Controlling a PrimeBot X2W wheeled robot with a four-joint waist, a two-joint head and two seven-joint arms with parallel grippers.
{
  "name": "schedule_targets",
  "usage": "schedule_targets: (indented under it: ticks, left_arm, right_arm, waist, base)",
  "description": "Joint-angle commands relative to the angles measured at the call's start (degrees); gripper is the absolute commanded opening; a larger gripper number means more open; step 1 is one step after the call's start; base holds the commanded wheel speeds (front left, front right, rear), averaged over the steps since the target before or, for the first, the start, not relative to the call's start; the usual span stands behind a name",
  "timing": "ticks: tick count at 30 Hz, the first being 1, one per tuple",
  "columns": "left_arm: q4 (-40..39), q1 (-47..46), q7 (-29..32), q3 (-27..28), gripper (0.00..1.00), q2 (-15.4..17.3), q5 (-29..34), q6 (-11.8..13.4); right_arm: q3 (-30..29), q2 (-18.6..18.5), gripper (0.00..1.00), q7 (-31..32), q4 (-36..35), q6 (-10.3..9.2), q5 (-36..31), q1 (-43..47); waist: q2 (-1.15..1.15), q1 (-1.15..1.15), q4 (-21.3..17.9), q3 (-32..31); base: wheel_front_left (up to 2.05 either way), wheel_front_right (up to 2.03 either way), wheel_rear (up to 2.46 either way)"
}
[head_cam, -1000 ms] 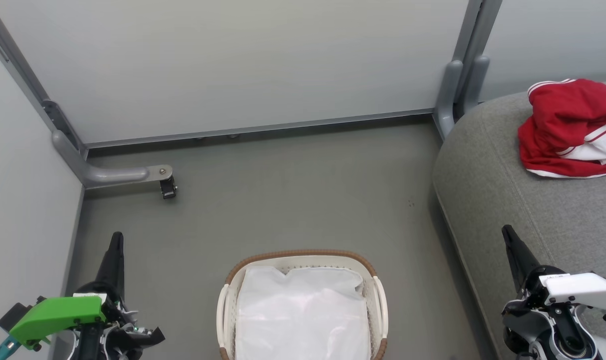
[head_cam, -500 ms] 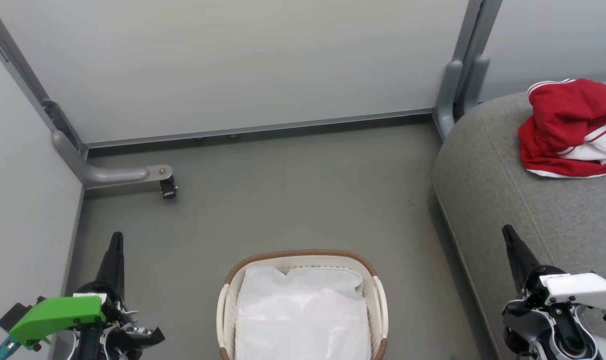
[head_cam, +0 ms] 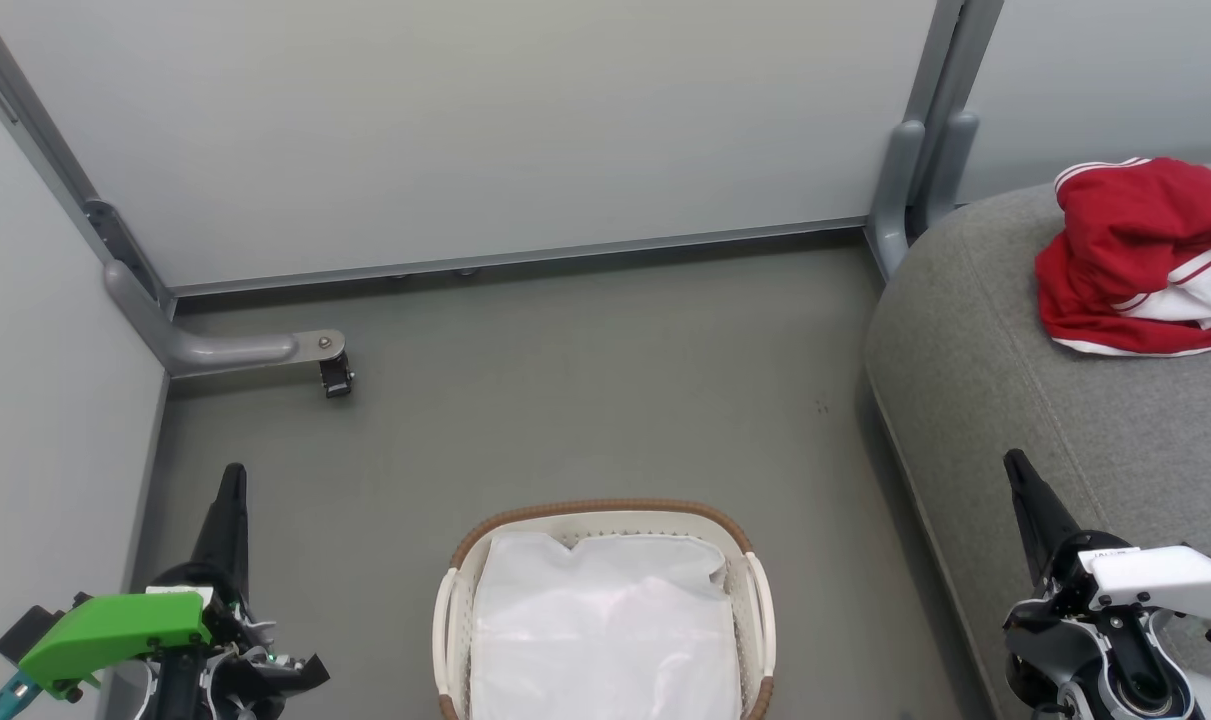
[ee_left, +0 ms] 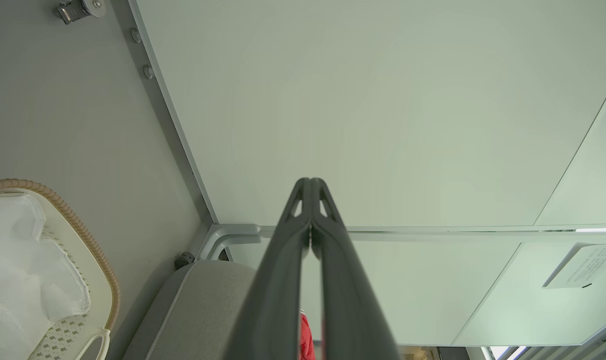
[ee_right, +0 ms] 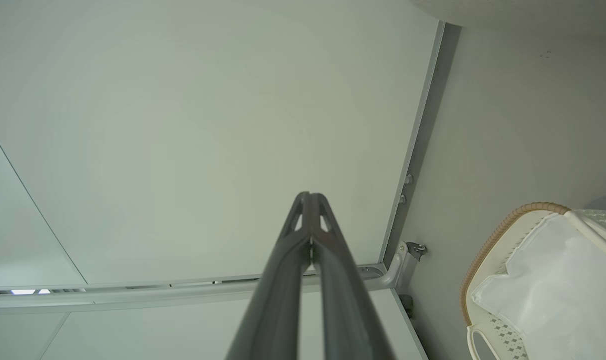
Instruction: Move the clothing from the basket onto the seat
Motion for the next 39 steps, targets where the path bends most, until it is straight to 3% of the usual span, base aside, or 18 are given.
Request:
schedule_targets:
  ticks: [1,39]
  left_arm:
    - [-0.14,-0.54,0.23,0.14,0.0,0.3,-0.13,-0.25]
    - [-0.14,-0.54,0.24,0.14,0.0,0.29,-0.12,-0.26]
  right_arm:
    - [-0.14,-0.19,0.0,0.29,-0.18,-0.02,-0.04,-0.44]
    - [-0.36,-0.02,0.0,0.47,-0.16,-0.02,-0.29,-0.47]
  waist:
    - [0.0,0.0,0.0,0.0]
    - [0.0,0.0,0.0,0.0]
  base:
    - [0.0,0.0,0.0]
    - [0.0,0.0,0.0]
